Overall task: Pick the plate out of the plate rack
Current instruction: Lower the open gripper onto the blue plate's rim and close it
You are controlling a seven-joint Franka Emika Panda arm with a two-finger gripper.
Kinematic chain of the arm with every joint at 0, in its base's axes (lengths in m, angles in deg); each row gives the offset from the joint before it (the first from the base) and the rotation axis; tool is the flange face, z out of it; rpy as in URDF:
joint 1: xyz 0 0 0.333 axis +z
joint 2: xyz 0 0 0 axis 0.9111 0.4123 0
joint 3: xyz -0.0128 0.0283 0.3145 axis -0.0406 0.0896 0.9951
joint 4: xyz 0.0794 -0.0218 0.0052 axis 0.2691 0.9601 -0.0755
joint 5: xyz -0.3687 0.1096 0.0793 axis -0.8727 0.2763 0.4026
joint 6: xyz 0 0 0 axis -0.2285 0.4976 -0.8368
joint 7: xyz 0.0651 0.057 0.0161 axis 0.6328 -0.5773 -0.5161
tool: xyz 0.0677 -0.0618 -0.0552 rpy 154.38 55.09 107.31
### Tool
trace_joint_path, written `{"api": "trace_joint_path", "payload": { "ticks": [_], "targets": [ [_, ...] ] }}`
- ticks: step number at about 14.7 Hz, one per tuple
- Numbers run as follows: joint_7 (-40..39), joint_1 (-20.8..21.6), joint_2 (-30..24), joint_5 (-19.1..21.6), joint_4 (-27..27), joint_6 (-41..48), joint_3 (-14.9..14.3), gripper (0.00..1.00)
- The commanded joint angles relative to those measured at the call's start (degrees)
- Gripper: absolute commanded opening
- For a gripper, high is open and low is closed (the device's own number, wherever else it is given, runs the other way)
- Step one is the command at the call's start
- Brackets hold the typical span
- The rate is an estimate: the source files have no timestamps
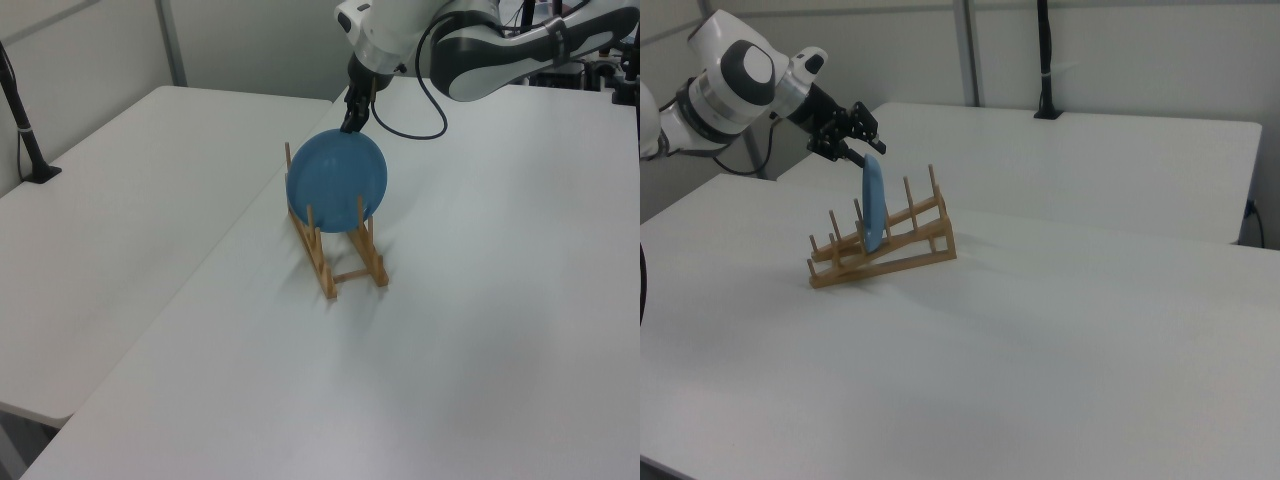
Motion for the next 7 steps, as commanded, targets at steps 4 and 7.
{"api": "trace_joint_path", "payload": {
  "ticks": [4,7],
  "targets": [
    [1.6,1.2,2.6,-5.8,-0.1,-0.6,-1.0,0.54],
    [1.9,1.3,2.6,-6.3,-0.1,-0.6,-1.0,0.49]
  ]
}}
